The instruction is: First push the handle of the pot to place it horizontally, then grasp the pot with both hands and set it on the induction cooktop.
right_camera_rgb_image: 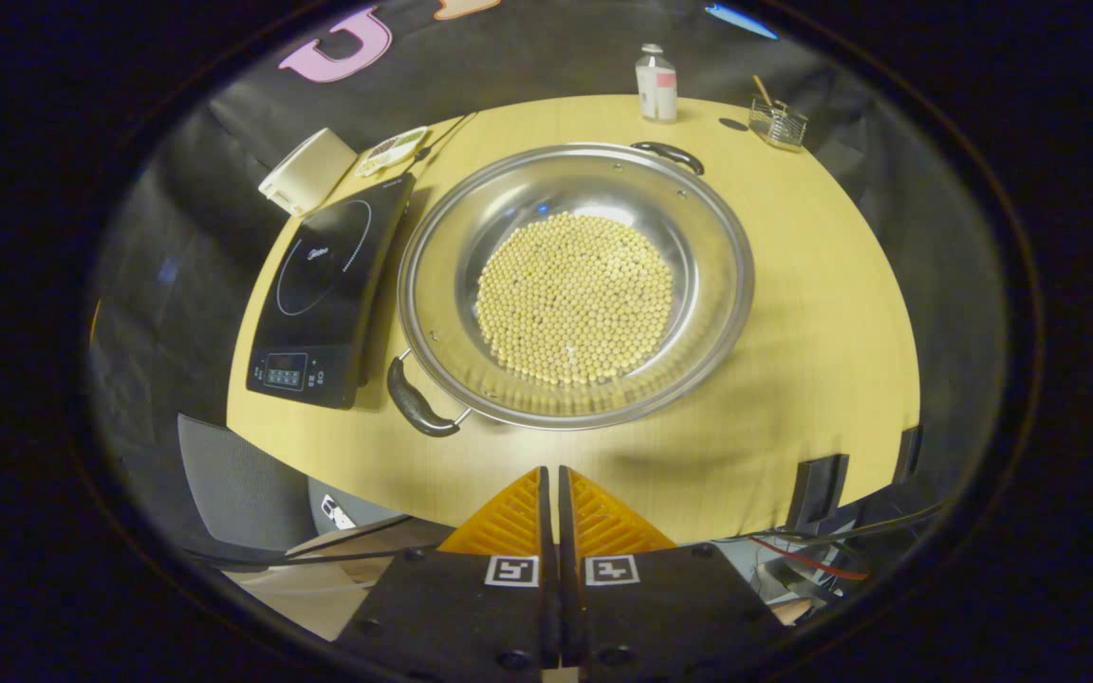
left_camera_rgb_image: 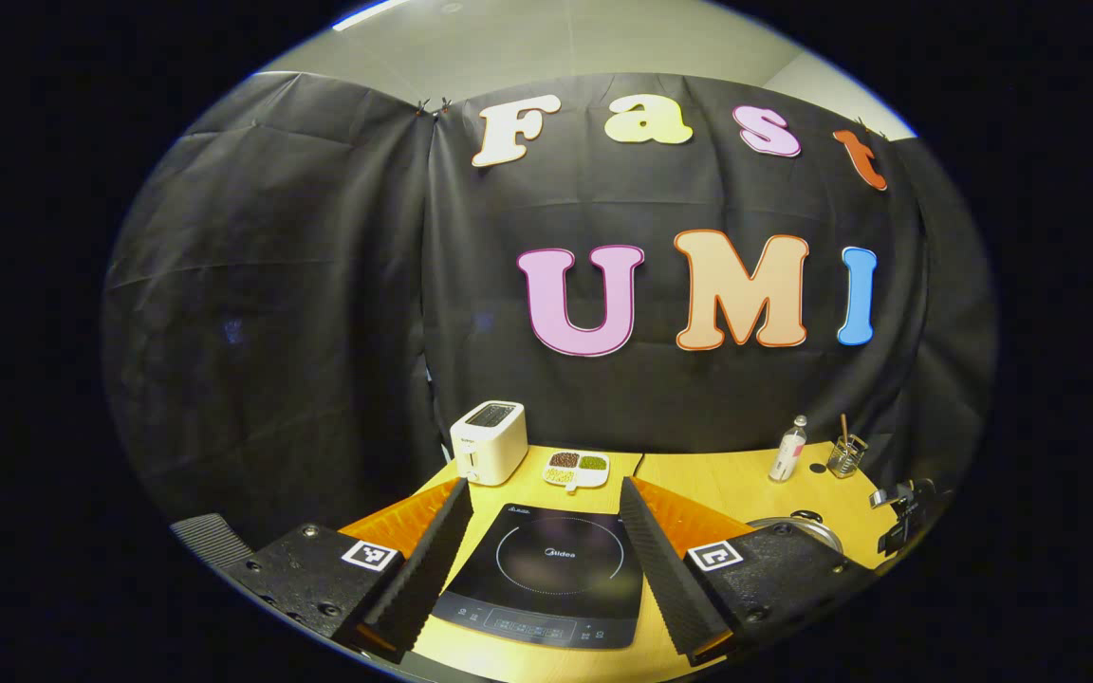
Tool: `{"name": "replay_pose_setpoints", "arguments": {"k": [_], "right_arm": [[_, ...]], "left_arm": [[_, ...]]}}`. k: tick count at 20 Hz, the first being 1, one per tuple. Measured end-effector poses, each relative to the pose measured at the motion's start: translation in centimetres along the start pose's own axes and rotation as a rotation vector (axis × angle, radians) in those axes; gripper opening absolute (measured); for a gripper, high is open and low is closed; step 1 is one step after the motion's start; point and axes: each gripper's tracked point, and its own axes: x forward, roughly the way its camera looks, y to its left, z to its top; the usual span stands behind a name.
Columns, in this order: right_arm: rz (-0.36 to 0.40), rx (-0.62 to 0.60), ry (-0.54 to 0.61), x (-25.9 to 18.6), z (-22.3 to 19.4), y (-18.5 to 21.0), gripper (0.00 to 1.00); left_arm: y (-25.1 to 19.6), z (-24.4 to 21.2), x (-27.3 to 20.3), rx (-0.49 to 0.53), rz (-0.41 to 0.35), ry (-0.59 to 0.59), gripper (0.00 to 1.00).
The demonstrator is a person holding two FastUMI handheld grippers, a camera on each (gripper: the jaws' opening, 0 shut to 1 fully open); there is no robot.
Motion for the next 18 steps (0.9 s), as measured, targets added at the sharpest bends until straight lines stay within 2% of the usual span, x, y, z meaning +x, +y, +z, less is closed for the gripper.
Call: {"name": "replay_pose_setpoints", "arguments": {"k": [3,4,7,8,9,11,12,18], "right_arm": [[-0.036,0.018,0.034,1.4,-0.5,0.5,0.00],[-0.049,0.022,0.043,1.9,-0.6,0.6,0.00],[-0.057,0.053,0.054,2.9,-0.6,1.9,0.04],[-0.057,0.064,0.049,3.2,-0.4,2.5,0.00],[-0.061,0.073,0.042,3.5,-0.2,2.9,0.04],[-0.066,0.100,0.026,3.9,0.4,3.8,0.00],[-0.051,0.113,0.012,4.0,0.8,4.6,0.04],[-0.082,0.094,-0.020,4.8,2.0,6.2,0.03]], "left_arm": [[1.2,-0.4,1.1,-0.004,-0.010,0.005,0.92],[1.5,-0.4,1.4,-0.004,-0.016,0.002,0.95],[2.3,-0.6,2.5,0.004,-0.038,-0.001,0.92],[2.6,-0.9,2.8,0.012,-0.045,0.001,0.95],[3.0,-1.0,3.2,0.021,-0.050,0.001,0.92],[3.7,-1.4,3.7,0.033,-0.066,0.008,0.92],[3.9,-1.5,3.9,0.038,-0.075,0.012,0.92],[5.4,-2.7,5.3,0.052,-0.118,0.034,0.95]]}}
